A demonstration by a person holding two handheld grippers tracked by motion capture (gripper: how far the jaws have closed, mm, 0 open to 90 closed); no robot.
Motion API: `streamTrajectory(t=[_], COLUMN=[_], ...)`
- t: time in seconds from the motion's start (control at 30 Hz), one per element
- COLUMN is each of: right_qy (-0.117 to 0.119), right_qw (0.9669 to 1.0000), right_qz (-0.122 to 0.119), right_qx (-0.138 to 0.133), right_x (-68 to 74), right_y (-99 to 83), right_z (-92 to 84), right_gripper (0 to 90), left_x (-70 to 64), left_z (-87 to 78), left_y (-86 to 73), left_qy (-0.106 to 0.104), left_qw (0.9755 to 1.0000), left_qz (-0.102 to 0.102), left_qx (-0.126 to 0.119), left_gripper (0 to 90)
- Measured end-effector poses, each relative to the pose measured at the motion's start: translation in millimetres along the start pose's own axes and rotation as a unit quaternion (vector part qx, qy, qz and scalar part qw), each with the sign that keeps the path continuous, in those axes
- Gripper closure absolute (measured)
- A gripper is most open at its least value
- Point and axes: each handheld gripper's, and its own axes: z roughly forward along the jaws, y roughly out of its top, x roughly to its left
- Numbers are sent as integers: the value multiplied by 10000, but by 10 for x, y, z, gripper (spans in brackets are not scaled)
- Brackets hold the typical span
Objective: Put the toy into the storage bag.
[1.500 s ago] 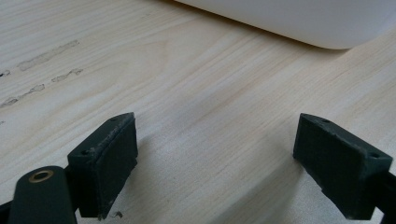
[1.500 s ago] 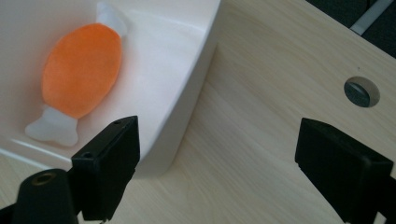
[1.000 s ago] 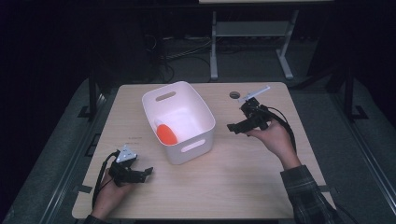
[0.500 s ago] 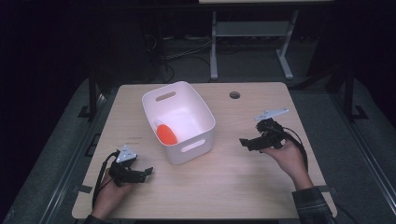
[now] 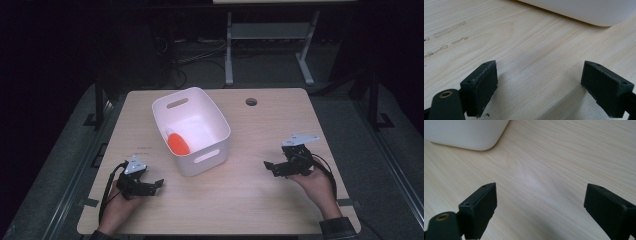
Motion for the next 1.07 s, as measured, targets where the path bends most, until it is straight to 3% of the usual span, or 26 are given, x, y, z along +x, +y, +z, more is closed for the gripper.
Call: streamTrajectory(t=[0.67,1.07], right_qy=[-151,-285], right_qw=[9997,9994], right_qz=[61,-32], right_qx=[-177,200], right_x=[21,44], right_y=[-571,-686], right_z=[-16,83], right_gripper=[95,91], left_x=[0,0], left_z=[0,0], left_y=[0,0], left_qy=[0,0], left_qw=[10000,10000], left_qz=[0,0], left_qx=[-2,0], left_gripper=[131,131])
